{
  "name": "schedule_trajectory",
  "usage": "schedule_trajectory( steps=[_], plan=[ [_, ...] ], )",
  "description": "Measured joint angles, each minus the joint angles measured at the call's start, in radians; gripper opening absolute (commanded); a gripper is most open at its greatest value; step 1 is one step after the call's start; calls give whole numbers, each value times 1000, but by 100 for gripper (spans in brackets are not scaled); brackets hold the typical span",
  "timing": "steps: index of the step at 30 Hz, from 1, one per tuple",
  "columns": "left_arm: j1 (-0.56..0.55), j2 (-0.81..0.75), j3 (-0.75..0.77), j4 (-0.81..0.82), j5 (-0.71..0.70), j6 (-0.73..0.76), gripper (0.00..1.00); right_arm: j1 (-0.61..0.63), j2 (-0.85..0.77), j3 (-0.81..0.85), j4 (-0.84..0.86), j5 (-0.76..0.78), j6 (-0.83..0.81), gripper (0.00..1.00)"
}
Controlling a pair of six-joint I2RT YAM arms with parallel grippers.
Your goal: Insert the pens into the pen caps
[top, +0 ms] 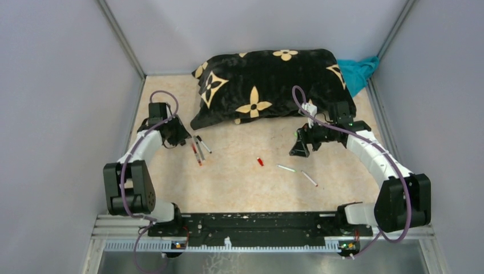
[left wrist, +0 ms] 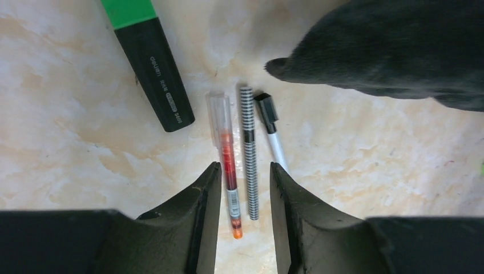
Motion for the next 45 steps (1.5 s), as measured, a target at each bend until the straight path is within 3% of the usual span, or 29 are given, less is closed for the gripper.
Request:
schedule_trajectory(
  steps=[5,11,21,31,37,45],
  plan=[
    [1,-123,7,-21,32,9,48,-15,-6,-10,2,-6,0,81],
    [4,-299,-21,31,238,-7,50,-31,-16,-19,1,-16,-8,78],
    [-20,-421,-161,254,546,-253,52,-34,-16,-42,0,-41,-64,69],
    [-164,-512,-270,362,539,-373,55,-25,-80,-129,-83,156,-242,67],
    [-188,-515,-283,419,496,-420,55,34,-142,-263,-117,333,-329,61],
    [-216,-523,-327,484,465,-483,55,81,-127,-301,-125,425,-354,51]
  ],
)
